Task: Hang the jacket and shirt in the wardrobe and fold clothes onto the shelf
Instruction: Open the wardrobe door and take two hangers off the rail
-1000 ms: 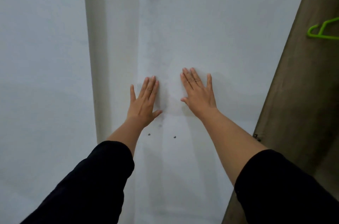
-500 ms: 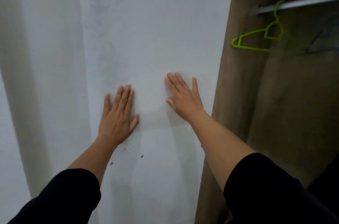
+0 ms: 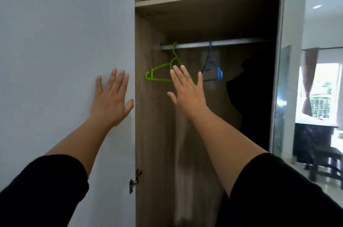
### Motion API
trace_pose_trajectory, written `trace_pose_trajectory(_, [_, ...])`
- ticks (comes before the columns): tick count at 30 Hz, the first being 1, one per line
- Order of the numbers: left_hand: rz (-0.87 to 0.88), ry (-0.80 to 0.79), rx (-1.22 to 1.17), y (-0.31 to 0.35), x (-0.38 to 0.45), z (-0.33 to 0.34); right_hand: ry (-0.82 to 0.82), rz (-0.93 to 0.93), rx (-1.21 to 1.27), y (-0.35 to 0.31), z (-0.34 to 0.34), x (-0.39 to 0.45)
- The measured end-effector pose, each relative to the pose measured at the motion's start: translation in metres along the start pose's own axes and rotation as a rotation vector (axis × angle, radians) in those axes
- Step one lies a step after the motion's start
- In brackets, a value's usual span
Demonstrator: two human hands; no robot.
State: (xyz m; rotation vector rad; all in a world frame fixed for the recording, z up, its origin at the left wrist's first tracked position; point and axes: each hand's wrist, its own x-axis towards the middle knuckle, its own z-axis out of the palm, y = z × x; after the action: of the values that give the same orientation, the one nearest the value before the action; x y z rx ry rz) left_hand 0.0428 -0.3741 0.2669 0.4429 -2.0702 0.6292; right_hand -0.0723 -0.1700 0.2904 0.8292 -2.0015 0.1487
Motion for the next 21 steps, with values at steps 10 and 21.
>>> trace_pose_trajectory(10, [0.064,-0.032,-0.104,0.080,0.117,0.037,0.046,0.114,-0.192,0.087,0.019,0.057])
trace_pose_trajectory(21, [-0.026,-0.177,-0.102,0.106,0.178,0.090,0.052,0.291,-0.203,0.118,0.054,0.092])
